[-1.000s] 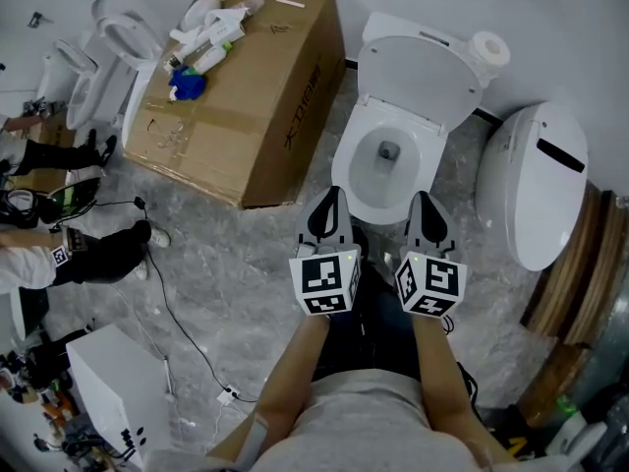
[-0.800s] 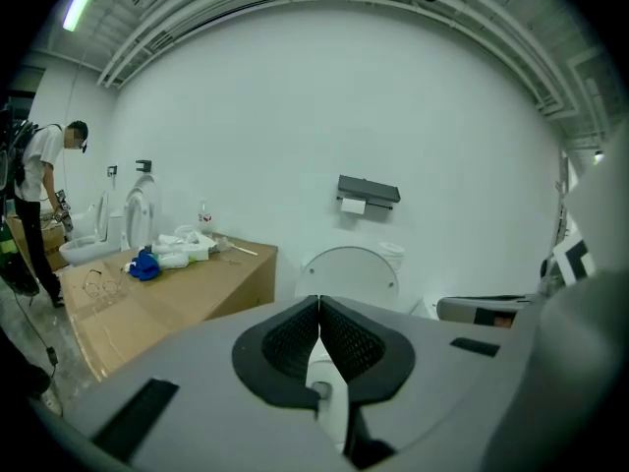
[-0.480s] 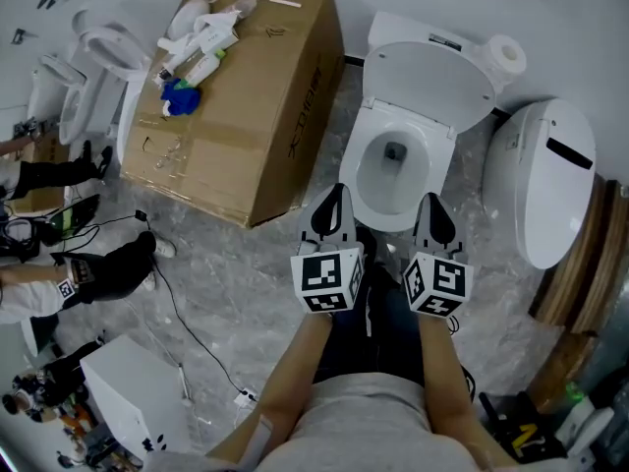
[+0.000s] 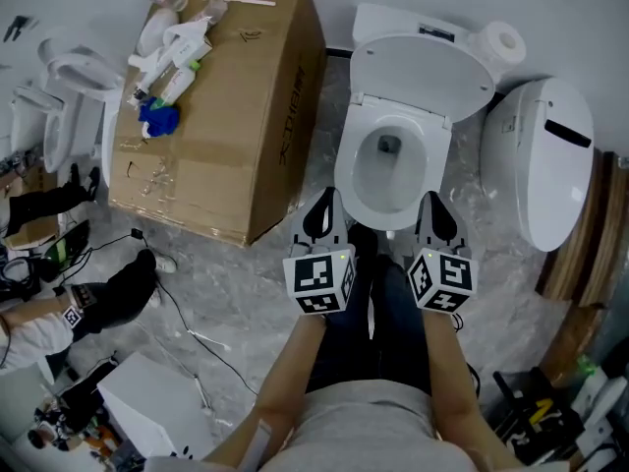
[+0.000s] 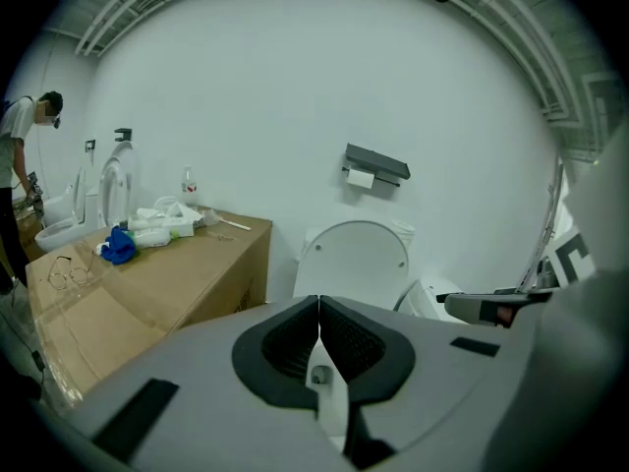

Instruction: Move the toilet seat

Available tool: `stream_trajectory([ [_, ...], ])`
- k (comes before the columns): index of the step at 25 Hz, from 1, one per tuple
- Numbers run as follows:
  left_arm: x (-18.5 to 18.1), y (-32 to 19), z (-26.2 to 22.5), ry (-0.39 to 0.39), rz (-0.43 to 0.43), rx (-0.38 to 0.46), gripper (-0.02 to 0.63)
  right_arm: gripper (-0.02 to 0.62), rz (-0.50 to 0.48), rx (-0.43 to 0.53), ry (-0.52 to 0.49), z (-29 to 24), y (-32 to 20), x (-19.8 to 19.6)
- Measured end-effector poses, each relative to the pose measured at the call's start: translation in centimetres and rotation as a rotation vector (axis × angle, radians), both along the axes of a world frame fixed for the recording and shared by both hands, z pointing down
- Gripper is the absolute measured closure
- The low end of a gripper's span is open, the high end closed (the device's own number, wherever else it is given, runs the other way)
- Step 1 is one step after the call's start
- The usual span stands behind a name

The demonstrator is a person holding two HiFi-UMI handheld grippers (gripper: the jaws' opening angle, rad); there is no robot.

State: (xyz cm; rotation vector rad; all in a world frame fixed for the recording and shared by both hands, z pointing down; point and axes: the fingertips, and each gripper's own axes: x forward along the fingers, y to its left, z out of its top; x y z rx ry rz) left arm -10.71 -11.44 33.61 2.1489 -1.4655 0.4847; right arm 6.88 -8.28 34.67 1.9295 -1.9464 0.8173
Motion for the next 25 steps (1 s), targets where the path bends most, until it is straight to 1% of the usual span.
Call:
stream_trajectory([
  [6,-0.3,-0.3,1.9,0.014,0.005,-0.028,0.589,0.578,0.045,-0.044,0.0,2.0,0.7,0.7],
  [8,0.0,-0.1,2.4,0.026,0.02,-0.035,0.589,0.578,0.044,-0.057,-0.005,2.7,0.9,0.6],
  [11,0.2,0.0,3.2,0.012,0.032,-0.045,0.589,0.578,0.032,-0.073,0.0,3.5,0.9,0.6],
  [17,-0.4,-0.4,5.1,0.008,0.0,-0.078,0.588,0.578,0.064,-0.104,-0.016,5.5,1.0,1.4],
  [20,-0.4,-0.4,6.5,0.009,-0.015,-0.106,0.588,0.578,0.075,-0.141,-0.016,7.3,1.3,2.2],
  [23,0.0,-0.2,8.3,0.02,-0.012,-0.148,0.588,0.578,0.1,-0.189,-0.016,9.3,1.9,3.5],
  [25,0.1,-0.3,9.6,0.011,-0.009,-0.165,0.588,0.578,0.117,-0.215,-0.019,10.5,2.1,4.3],
])
